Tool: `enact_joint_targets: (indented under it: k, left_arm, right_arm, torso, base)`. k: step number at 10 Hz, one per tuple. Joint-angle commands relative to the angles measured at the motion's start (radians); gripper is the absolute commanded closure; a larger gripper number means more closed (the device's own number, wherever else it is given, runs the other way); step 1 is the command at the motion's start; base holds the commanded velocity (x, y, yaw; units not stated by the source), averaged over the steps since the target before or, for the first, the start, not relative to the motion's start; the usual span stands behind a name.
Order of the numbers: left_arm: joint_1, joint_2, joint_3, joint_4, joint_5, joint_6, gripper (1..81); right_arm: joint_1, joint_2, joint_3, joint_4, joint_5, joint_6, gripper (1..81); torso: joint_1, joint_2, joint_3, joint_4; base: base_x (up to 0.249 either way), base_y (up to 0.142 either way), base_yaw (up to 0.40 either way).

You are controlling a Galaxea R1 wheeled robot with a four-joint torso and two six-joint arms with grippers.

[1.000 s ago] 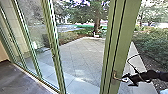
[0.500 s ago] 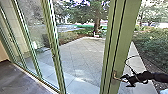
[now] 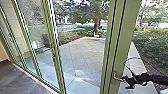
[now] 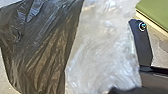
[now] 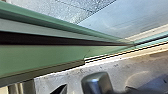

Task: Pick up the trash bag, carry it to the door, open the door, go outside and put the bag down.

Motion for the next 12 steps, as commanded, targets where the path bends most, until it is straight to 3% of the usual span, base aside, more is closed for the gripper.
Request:
enact_joint_targets:
  k: [1,5,9,12]
  left_arm:
    - [-0.039,-0.007,-0.002,-0.007,0.054,0.000,81.1]
    - [-0.036,-0.006,-0.002,-0.006,0.054,0.000,81.1]
    - [-0.035,-0.007,-0.002,-0.007,0.054,0.000,81.1]
    - [-0.029,-0.007,-0.007,-0.007,0.053,0.000,81.1]
  right_arm:
    - [0.106,0.013,-0.022,0.021,-0.055,-0.002,1.0]
    - [0.026,0.076,-0.101,0.015,-0.056,-0.004,1.0]
    - [-0.028,0.123,-0.098,0.020,-0.047,-0.002,1.0]
    - [-0.078,0.211,-0.193,0.001,-0.055,-0.006,1.0]
  torso:
    - [0.000,0.000,0.000,0.000]
    - [0.000,0.000,0.000,0.000]
    - [-0.002,-0.001,0.001,0.000]
    - [-0.002,-0.001,0.001,0.000]
  base:
    - [0.000,0.000,0.000]
    - [0.000,0.000,0.000]
    - [0.000,0.000,0.000]
    - [0.000,0.000,0.000]
